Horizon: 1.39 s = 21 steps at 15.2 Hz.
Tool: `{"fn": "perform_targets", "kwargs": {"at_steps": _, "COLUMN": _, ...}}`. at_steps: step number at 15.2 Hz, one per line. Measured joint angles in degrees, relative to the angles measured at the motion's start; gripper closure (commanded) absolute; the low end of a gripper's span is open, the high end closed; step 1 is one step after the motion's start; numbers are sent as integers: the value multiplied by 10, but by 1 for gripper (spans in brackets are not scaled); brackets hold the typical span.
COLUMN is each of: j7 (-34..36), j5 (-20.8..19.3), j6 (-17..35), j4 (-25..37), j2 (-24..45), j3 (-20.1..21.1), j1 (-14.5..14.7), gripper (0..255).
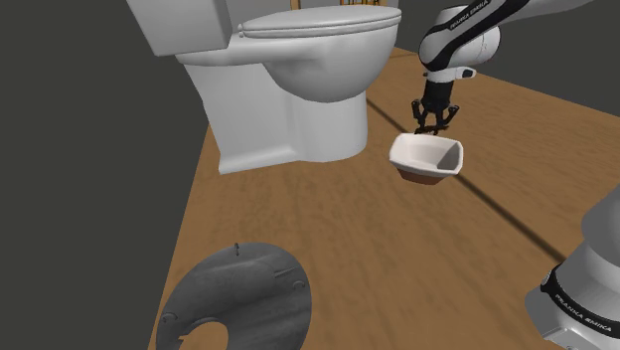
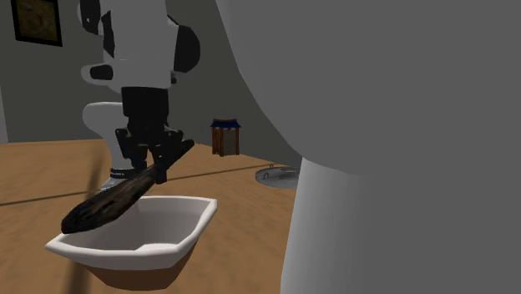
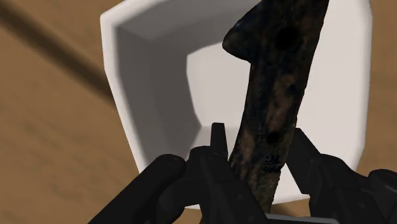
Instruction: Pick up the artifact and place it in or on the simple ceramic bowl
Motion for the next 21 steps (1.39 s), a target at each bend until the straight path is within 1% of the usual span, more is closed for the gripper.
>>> {"fn": "perform_targets", "kwargs": {"at_steps": 4, "j7": -8, "j5": 1, "j6": 25, "j4": -17, "j2": 9, "j3": -3, "j1": -3, "gripper": 255}}
{"fn": "perform_targets", "kwargs": {"at_steps": 13, "j7": -15, "j5": 7, "j6": 93, "j4": -38, "j2": 56, "j3": -3, "j1": -5, "gripper": 255}}
{"fn": "perform_targets", "kwargs": {"at_steps": 20, "j7": -14, "j5": 7, "j6": 99, "j4": -40, "j2": 58, "j3": -4, "j1": -5, "gripper": 255}}
{"fn": "perform_targets", "kwargs": {"at_steps": 21, "j7": -14, "j5": 7, "j6": 99, "j4": -40, "j2": 58, "j3": -4, "j1": -5, "gripper": 0}}
